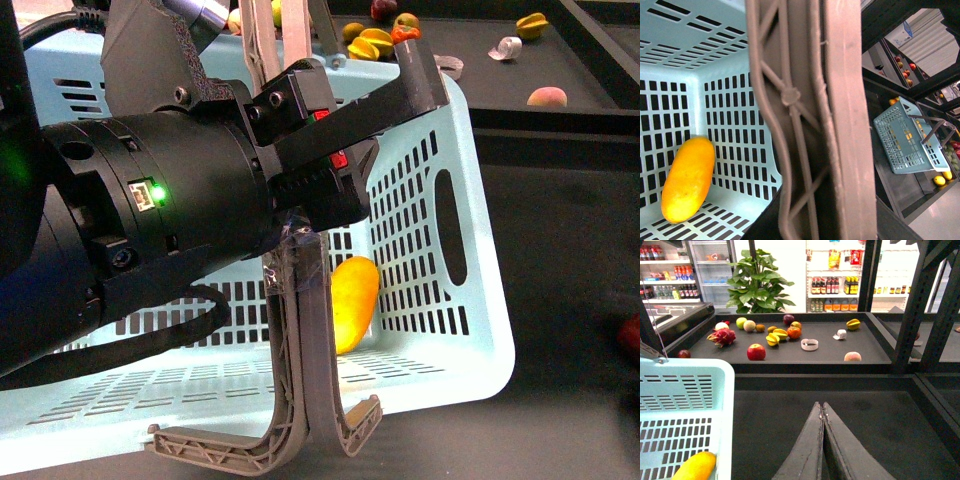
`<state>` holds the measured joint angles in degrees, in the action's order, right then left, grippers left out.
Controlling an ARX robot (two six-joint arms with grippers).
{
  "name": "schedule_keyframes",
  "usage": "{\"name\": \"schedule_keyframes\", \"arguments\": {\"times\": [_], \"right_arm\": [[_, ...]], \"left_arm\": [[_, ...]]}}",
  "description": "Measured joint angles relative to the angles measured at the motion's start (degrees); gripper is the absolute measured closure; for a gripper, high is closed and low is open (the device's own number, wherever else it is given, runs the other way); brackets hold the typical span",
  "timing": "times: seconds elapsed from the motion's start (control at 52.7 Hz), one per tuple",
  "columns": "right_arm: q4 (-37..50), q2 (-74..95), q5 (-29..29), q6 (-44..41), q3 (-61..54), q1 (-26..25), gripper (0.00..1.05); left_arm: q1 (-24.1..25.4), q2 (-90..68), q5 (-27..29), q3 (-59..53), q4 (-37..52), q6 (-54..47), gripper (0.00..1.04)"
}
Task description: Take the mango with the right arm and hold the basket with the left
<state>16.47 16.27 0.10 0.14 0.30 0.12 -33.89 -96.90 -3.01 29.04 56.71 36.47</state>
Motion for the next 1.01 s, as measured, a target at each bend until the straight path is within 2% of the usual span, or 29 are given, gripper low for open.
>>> {"name": "schedule_keyframes", "arguments": {"times": [0.417,0.493,0.531,0.949,1.005], "right_arm": [[-6.32,-6.34,0.00,0.00,0.00,0.00,1.03],[-14.78,-12.70,-0.07,-0.02,0.04,0.00,1.03],[-16.06,-15.19,-0.13,-0.02,0.04,0.00,1.03],[-16.37,-15.96,-0.15,-0.04,0.04,0.00,1.03],[-16.37,-15.96,-0.15,-0.11,0.04,0.00,0.96]], "left_arm": [[0.00,0.00,0.00,0.00,0.00,0.02,0.89],[0.00,0.00,-0.02,0.00,0.00,0.04,0.89],[0.02,0.00,-0.02,0.00,0.00,0.04,0.89],[-0.02,0.00,0.00,0.00,0.00,-0.02,0.89],[-0.02,0.00,-0.02,0.00,0.00,0.09,0.89]]}}
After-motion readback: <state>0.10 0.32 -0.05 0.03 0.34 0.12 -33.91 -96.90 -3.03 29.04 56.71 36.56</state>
